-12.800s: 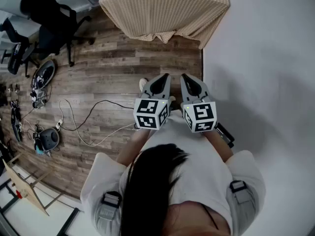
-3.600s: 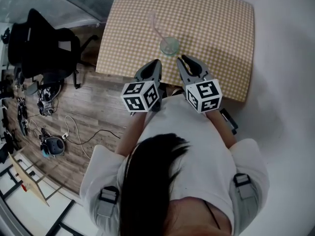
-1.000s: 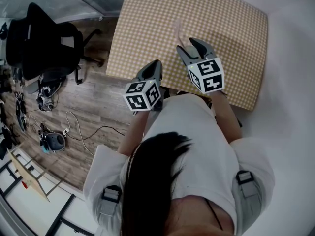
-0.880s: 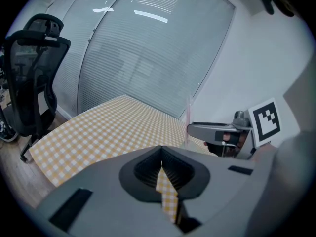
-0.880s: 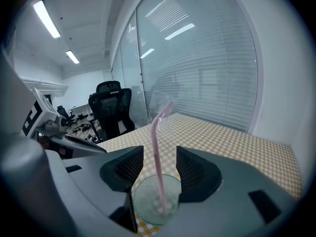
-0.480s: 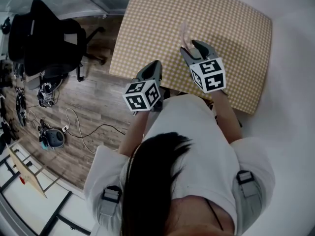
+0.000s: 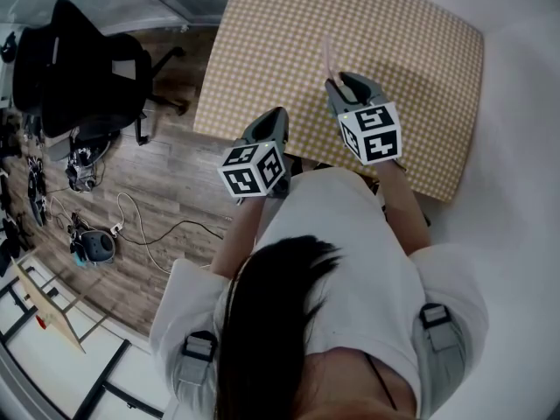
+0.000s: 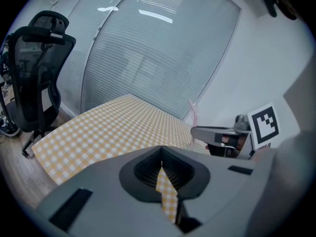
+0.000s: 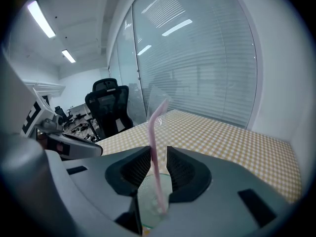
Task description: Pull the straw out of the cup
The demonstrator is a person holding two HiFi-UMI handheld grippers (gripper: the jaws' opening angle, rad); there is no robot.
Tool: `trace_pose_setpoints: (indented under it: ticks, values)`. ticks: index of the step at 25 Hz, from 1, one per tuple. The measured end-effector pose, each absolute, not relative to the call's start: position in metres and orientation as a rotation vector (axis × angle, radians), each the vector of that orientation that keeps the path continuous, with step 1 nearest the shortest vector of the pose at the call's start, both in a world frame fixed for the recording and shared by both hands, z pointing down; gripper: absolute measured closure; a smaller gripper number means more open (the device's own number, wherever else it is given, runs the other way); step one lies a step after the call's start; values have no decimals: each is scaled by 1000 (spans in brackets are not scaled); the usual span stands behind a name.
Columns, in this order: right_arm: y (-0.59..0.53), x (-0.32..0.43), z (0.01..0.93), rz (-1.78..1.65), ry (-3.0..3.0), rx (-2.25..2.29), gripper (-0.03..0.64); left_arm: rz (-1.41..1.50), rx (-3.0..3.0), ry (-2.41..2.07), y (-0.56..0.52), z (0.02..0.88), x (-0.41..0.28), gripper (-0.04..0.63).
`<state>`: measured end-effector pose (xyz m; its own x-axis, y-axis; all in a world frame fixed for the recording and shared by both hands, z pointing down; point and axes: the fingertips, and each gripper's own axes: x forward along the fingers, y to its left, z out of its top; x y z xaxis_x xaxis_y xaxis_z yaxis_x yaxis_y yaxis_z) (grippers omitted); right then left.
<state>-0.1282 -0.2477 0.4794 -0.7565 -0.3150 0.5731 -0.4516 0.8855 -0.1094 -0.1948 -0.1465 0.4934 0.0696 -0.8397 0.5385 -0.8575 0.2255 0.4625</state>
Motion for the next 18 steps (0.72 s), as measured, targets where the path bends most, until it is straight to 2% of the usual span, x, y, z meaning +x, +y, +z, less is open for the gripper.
trace_pose_setpoints:
  ticks: [7, 18]
  values:
    - [-249, -125, 478, 326, -2489, 556, 546, 24, 1575, -1739, -146, 494, -193, 587]
    - [-248, -128, 474, 317, -2513, 552, 561, 30, 1580, -1736, -145, 494, -193, 587]
